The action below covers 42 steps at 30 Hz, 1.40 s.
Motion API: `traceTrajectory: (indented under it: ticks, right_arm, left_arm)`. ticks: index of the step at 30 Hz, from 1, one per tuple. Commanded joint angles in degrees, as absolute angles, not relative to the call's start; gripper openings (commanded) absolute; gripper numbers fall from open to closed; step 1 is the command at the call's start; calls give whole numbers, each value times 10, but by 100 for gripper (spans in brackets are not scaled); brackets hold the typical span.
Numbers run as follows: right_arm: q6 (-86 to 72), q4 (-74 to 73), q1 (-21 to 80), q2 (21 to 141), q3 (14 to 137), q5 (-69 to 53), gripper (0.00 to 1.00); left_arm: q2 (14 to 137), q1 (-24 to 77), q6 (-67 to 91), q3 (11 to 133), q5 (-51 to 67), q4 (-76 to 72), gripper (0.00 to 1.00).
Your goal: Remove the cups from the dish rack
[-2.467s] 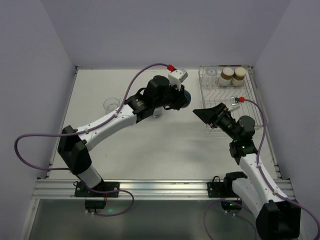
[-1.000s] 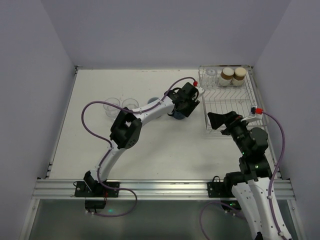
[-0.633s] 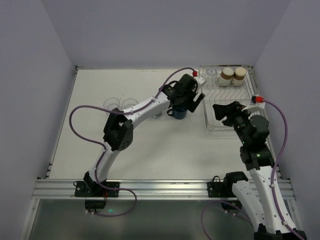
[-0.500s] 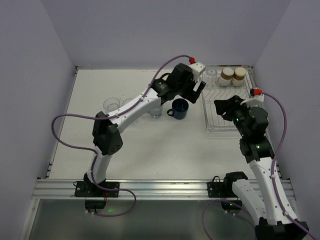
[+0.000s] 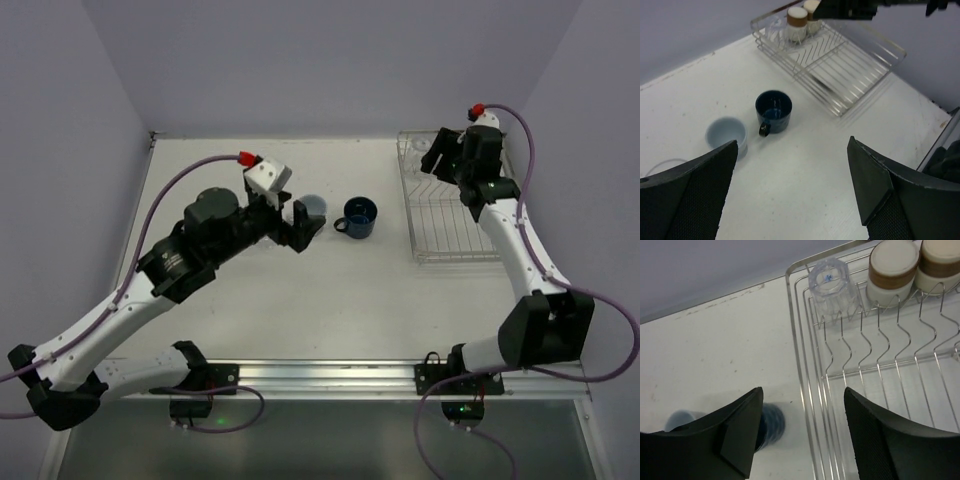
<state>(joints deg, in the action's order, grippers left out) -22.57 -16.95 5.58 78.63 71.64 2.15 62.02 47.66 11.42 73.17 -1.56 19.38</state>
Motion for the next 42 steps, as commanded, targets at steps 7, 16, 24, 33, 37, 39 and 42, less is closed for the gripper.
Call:
traceTrajectory:
  ticks: [7, 16, 24, 33, 37, 39, 42]
  right_arm:
    - [-135, -220, 34, 1008, 928, 79, 84]
    - [-76, -258, 34, 1185, 1108, 100, 86]
    - [-47, -271, 34, 1281, 1209, 68, 95]
    - [-36, -297, 37, 1369, 1312, 54, 87]
    - [-31, -290, 40, 1380, 1317, 58, 81]
    - [-27, -291, 40, 1384, 1317, 64, 81]
    - [-26, -286, 40, 1381, 1307, 66, 80]
  left_arm:
    - [437, 475, 87, 506, -136, 168, 97]
    - [442, 476, 79, 471, -104, 137, 99]
    - [458, 475, 78, 469, -83, 129, 99]
    - [476, 460, 76, 469, -77, 127, 99]
    - [483, 448, 76, 469, -70, 125, 99]
    - [486, 444, 76, 470, -64, 125, 99]
    - [490, 437, 76, 471, -61, 125, 99]
